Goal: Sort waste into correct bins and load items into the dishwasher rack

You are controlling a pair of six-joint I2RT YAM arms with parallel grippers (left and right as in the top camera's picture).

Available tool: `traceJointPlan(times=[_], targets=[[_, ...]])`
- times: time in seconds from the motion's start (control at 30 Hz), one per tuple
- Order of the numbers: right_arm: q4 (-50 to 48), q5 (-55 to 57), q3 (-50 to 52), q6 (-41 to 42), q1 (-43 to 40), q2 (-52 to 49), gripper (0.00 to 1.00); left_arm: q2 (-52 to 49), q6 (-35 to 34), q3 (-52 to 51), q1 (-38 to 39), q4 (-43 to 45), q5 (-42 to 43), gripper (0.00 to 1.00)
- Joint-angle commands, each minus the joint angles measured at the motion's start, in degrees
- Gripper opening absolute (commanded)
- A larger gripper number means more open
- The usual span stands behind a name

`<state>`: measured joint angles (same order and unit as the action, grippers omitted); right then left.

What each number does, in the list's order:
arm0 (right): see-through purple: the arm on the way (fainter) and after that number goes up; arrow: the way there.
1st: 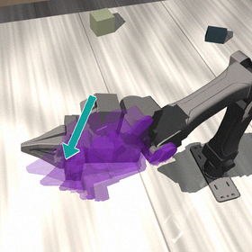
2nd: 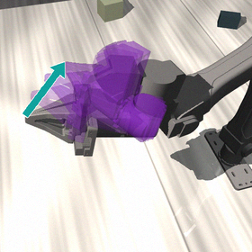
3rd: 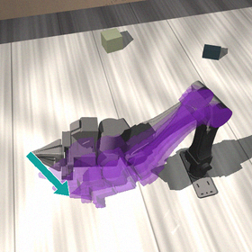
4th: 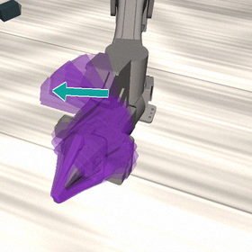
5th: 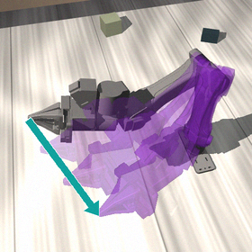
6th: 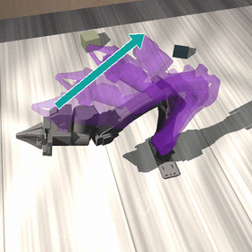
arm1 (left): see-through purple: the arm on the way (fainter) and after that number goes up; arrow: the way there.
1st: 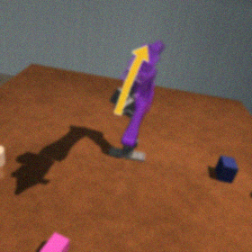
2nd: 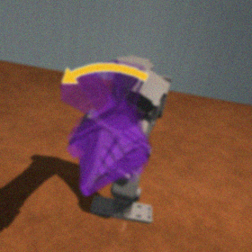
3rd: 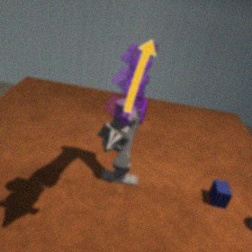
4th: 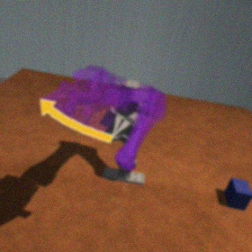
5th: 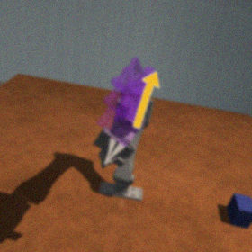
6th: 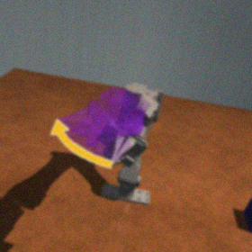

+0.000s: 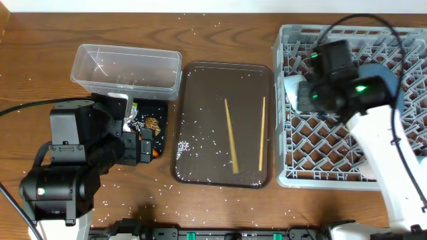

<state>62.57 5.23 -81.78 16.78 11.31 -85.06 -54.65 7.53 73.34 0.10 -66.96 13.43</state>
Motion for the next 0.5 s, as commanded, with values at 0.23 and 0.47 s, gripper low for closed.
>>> traceJointPlan(times=[0.23,0.47], targets=[[1.2,-27.1,1.6,-14.6,-2.6,-3.1,0.03,0.0,0.4,0.9,-0.2,-0.1,0.7,0.98],[-6.0,-23.1,1.7,-2.6,13.8,-5.6,0.59,0.0,0.4,0.9,-0.2,-0.1,0.7,0.98]])
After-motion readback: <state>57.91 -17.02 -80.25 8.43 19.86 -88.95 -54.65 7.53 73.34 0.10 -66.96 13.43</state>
